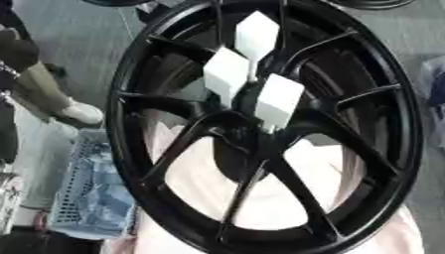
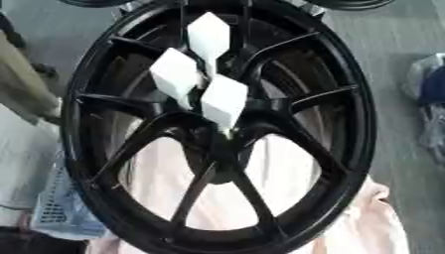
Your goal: Pull the pin out of the wheel hub.
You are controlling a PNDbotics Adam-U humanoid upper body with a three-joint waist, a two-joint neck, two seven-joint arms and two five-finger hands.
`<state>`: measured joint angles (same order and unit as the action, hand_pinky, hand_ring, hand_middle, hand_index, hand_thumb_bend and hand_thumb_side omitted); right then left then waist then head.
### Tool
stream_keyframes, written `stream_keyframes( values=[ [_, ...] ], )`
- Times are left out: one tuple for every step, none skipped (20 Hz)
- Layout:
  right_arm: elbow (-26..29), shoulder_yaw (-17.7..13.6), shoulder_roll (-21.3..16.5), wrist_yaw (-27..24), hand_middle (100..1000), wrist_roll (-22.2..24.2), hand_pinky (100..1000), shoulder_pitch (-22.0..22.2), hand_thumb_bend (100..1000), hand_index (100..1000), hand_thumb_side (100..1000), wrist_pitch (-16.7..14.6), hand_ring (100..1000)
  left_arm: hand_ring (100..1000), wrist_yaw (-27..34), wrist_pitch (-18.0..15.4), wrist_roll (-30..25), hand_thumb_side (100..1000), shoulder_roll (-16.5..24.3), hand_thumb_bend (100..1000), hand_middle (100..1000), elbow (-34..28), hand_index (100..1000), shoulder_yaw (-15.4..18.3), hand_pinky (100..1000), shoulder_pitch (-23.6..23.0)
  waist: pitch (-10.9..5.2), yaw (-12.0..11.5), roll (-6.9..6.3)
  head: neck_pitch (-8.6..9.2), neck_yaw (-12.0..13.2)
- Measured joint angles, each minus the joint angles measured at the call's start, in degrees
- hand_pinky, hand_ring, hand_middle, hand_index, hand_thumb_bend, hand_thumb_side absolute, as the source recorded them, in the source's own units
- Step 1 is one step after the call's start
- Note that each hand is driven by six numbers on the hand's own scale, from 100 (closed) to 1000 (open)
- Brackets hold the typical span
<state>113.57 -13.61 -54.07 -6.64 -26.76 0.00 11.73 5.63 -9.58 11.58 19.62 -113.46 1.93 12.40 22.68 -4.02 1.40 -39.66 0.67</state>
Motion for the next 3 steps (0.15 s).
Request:
stream_keyframes(
  values=[
    [0.0,0.3,0.4,-0.4,692,-0.7,645,-1.0,100,697,355,-0.9,793,722,0.0,0.0,-0.1,728,0.0,100,632,0.0,764,-0.1,811,0.1,0.00,0.0,-0.09,0.00,0.0],
    [0.0,0.6,0.9,-0.6,693,-1.3,645,-2.0,100,697,342,-1.7,793,722,0.1,-0.1,-0.1,727,0.0,100,632,0.0,764,-0.2,811,0.2,0.00,0.0,-0.20,0.00,0.0],
    [0.0,1.0,1.5,-0.7,693,-2.0,645,-2.8,100,696,328,-2.6,793,722,0.2,-0.1,-0.2,727,0.0,100,632,0.0,764,-0.3,811,0.3,0.00,-0.1,-0.31,0.00,0.0]
  ],
)
